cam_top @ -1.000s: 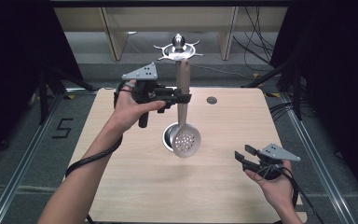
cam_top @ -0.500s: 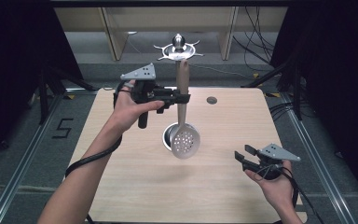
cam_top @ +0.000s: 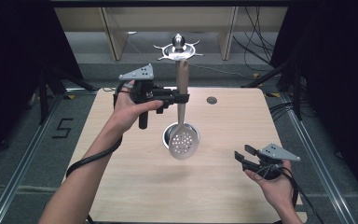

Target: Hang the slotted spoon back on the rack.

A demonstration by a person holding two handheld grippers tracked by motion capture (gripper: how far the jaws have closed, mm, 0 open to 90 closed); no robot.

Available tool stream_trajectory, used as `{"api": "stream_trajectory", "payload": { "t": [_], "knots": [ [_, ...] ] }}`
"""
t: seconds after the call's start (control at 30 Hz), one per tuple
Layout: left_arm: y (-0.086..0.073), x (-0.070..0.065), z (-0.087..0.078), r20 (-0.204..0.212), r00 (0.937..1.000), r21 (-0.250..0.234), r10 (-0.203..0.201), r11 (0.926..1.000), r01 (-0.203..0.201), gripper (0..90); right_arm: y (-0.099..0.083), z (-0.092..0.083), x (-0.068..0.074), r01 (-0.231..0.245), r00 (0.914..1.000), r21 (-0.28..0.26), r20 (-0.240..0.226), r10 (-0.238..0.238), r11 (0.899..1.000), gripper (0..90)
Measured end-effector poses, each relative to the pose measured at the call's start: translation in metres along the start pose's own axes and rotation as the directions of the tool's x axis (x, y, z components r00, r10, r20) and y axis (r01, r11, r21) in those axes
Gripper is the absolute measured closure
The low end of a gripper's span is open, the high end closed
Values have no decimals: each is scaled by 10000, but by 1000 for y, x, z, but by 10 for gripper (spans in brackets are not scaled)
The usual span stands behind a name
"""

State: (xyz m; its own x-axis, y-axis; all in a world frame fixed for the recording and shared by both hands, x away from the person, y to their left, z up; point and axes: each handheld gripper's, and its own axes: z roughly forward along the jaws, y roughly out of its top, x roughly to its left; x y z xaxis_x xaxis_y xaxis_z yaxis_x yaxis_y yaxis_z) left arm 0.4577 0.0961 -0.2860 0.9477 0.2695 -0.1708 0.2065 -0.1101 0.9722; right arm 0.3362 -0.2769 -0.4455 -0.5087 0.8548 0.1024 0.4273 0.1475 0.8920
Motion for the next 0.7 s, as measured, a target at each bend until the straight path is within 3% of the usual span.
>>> {"api": "stream_trajectory", "payload": {
  "t": [0.7],
  "knots": [
    [-6,12,-4,-306,9988,-282,-380,9989,371,749,0,1,-1,122,9999,-44,-10,-122,9999,486]
  ]
}}
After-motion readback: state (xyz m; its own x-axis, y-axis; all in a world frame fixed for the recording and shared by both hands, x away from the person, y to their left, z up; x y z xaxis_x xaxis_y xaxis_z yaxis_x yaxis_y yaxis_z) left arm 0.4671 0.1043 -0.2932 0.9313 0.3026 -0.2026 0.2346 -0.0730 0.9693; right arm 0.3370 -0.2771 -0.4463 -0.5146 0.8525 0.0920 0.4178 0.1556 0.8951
